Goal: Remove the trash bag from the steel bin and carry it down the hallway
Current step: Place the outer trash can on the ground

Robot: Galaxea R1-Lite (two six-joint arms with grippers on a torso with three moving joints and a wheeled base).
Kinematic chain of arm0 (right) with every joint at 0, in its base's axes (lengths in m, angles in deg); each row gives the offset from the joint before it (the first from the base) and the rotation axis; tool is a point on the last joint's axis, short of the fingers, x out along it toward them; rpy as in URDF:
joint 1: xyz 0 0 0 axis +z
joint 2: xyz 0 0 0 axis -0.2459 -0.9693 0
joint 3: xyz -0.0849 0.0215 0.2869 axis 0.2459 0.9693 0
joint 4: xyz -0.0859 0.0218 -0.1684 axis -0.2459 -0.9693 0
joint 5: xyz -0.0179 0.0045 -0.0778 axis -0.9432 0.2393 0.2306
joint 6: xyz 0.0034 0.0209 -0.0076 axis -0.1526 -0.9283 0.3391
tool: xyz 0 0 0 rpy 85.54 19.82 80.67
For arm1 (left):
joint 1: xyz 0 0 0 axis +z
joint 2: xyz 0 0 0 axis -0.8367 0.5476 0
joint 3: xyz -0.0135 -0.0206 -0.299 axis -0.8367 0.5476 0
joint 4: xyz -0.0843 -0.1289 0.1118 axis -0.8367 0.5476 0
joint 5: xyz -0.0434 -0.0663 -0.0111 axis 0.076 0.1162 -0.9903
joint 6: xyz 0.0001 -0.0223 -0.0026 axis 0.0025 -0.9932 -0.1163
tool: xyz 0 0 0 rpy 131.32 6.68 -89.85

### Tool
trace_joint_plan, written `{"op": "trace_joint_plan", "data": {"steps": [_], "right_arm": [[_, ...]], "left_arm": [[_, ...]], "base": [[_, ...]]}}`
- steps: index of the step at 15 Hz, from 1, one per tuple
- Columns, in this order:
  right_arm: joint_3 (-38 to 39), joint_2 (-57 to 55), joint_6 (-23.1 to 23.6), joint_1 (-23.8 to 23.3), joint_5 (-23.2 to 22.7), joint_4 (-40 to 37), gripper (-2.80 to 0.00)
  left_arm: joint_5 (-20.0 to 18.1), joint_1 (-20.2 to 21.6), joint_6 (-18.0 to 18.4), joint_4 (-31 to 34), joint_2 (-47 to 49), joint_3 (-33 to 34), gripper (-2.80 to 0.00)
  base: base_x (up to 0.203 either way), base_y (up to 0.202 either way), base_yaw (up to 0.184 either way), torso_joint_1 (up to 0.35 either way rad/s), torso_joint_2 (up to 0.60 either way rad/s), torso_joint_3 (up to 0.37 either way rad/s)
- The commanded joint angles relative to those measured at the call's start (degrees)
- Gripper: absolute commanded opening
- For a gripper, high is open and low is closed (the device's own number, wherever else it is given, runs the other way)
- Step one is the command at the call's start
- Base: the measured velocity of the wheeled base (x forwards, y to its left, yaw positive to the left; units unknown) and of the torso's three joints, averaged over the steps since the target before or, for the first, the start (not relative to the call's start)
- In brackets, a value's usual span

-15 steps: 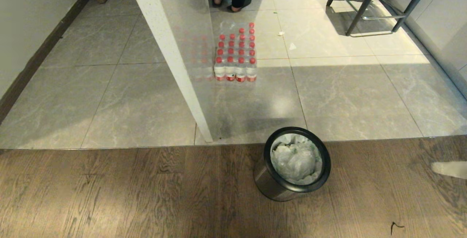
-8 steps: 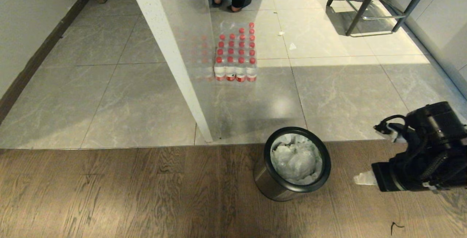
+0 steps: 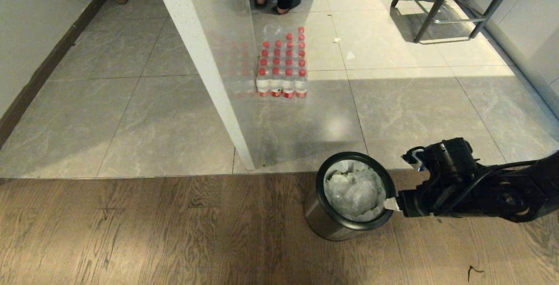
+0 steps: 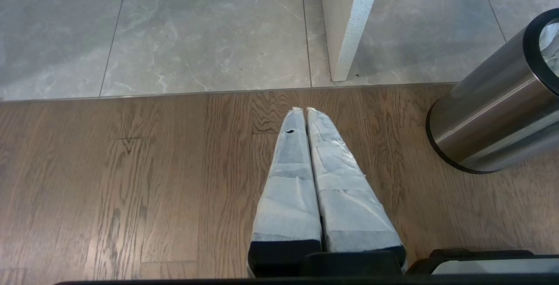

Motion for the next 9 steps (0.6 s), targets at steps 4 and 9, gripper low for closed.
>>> {"op": "trace_joint_plan", "data": {"steps": [4,9], "right_arm": [[-2.2,-8.3,0.3,0.3,3.7,6.2,0.00],[-3.1,-12.4,0.1,0.3,8.1,10.4,-2.80]], "left_arm": [[0.0,0.0,0.0,0.0,0.0,0.0,-2.80],[0.0,0.0,0.0,0.0,0.0,0.0,-2.80]], "base": [[0.000,0.000,0.000,0.000,0.00,0.000],[0.000,0.000,0.000,0.000,0.00,0.000]]}}
